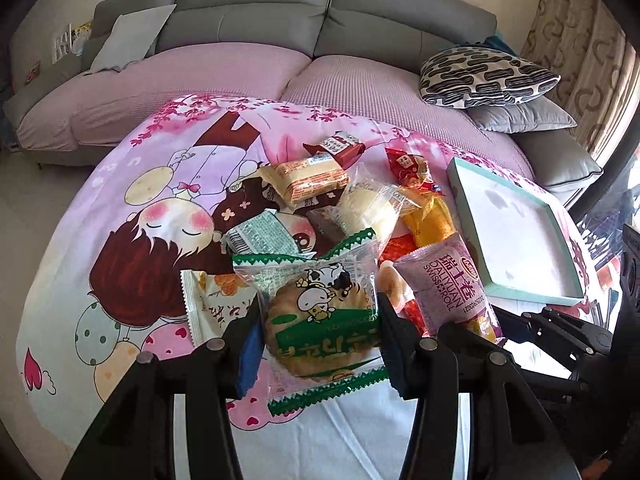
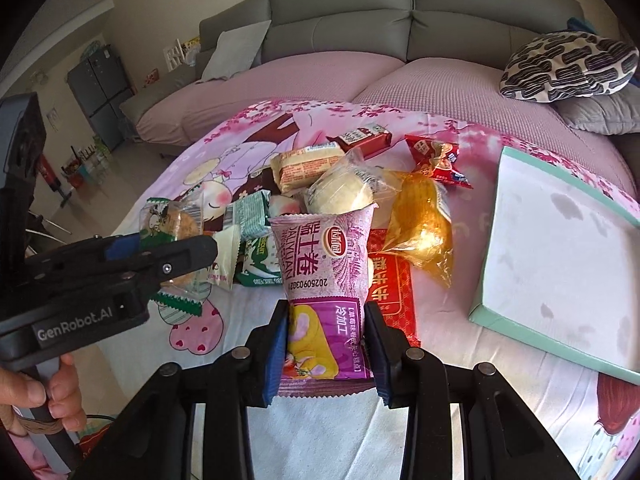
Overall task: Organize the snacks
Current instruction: 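Grasp the green-wrapped round biscuit with the left tool while the right tool lifts the Swiss roll, then carry the biscuit with the left tool and Swiss roll with the right tool into the teal tray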
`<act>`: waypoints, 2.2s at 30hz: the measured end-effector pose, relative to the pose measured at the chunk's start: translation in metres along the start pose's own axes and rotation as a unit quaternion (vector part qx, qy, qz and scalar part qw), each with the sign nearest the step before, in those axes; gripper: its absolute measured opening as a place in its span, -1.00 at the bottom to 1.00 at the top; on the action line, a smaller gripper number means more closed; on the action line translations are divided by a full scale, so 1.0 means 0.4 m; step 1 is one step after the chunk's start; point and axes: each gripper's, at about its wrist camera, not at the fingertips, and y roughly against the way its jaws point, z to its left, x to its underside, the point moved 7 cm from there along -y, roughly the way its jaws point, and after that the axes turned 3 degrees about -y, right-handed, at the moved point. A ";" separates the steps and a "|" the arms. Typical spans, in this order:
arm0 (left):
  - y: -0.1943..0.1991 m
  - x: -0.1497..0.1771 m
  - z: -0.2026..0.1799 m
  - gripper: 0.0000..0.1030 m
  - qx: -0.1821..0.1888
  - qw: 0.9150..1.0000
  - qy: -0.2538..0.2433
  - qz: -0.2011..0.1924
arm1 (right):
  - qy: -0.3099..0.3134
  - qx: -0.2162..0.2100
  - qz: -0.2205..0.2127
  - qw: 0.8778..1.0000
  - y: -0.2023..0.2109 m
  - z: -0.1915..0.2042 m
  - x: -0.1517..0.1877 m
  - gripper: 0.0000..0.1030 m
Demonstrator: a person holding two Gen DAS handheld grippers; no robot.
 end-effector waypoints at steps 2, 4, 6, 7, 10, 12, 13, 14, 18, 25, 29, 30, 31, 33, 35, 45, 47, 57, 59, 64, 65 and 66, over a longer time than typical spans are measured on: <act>0.006 -0.014 -0.025 0.02 0.003 1.000 -0.007 -0.003 | -0.011 0.017 -0.010 1.000 0.013 -0.033 -0.013 -0.25; 0.011 -0.030 -0.055 0.02 0.007 1.000 -0.016 -0.006 | -0.027 0.030 -0.013 0.999 0.022 -0.072 -0.021 -0.25; 0.012 -0.046 -0.090 0.02 0.012 1.000 -0.027 -0.007 | -0.055 0.034 -0.015 0.998 0.032 -0.118 -0.027 -0.25; 0.012 -0.053 -0.110 0.02 0.015 0.999 -0.033 -0.008 | -0.067 0.041 -0.019 0.997 0.039 -0.143 -0.030 -0.25; 0.009 -0.074 -0.172 0.02 0.026 0.998 -0.048 -0.011 | -0.102 0.069 -0.036 0.992 0.070 -0.225 -0.041 -0.25; 0.000 -0.087 -0.216 0.02 0.035 0.998 -0.055 -0.011 | -0.132 0.082 -0.047 0.987 0.094 -0.286 -0.045 -0.25; -0.005 -0.092 -0.238 0.02 0.039 0.997 -0.059 -0.010 | -0.146 0.093 -0.051 0.984 0.106 -0.316 -0.046 -0.25; -0.010 -0.097 -0.261 0.02 0.044 0.997 -0.063 -0.009 | -0.157 0.107 -0.055 0.980 0.117 -0.345 -0.046 -0.24; -0.032 -0.115 -0.355 0.03 0.066 0.994 -0.081 -0.006 | -0.214 0.133 -0.067 0.965 0.160 -0.466 -0.029 -0.24; -0.084 -0.150 -0.489 0.03 0.087 0.990 -0.113 -0.008 | -0.290 0.230 -0.075 0.926 0.234 -0.672 0.034 -0.25; -0.131 -0.159 -0.559 0.03 0.096 0.987 -0.127 -0.004 | -0.322 0.249 -0.072 0.911 0.241 -0.739 0.055 -0.25; -0.145 -0.159 -0.574 0.03 0.099 0.987 -0.129 -0.002 | -0.326 0.248 -0.071 0.910 0.237 -0.748 0.053 -0.25; -0.159 -0.160 -0.589 0.03 0.102 0.986 -0.132 0.001 | -0.327 0.248 -0.072 0.909 0.234 -0.756 0.052 -0.25; -0.187 -0.163 -0.616 0.03 0.105 0.985 -0.139 0.004 | -0.327 0.250 -0.069 0.909 0.221 -0.767 0.046 -0.25; -0.216 -0.167 -0.635 0.03 0.101 0.984 -0.147 0.006 | -0.328 0.251 -0.064 0.909 0.205 -0.772 0.044 -0.25; -0.318 -0.219 -0.669 0.03 0.100 0.982 -0.160 -0.014 | -0.320 0.254 -0.055 0.911 0.161 -0.798 0.021 -0.24; -0.341 -0.227 -0.672 0.03 0.098 0.982 -0.158 -0.011 | -0.322 0.256 -0.052 0.910 0.155 -0.808 0.020 -0.25; -0.422 -0.233 -0.676 0.03 0.073 0.983 -0.167 -0.005 | -0.327 0.260 -0.041 0.908 0.129 -0.841 0.013 -0.24; -0.438 -0.225 -0.681 0.03 0.072 0.983 -0.170 0.002 | -0.328 0.260 -0.040 0.907 0.126 -0.843 0.015 -0.25; -0.471 -0.209 -0.681 0.04 0.058 0.983 -0.171 0.013 | -0.333 0.260 -0.034 0.906 0.122 -0.846 0.021 -0.24; -0.472 -0.208 -0.681 0.04 0.060 0.983 -0.172 0.014 | -0.333 0.259 -0.034 0.906 0.123 -0.845 0.021 -0.25; -0.473 -0.206 -0.682 0.04 0.060 0.983 -0.174 0.017 | -0.333 0.259 -0.034 0.906 0.124 -0.845 0.021 -0.24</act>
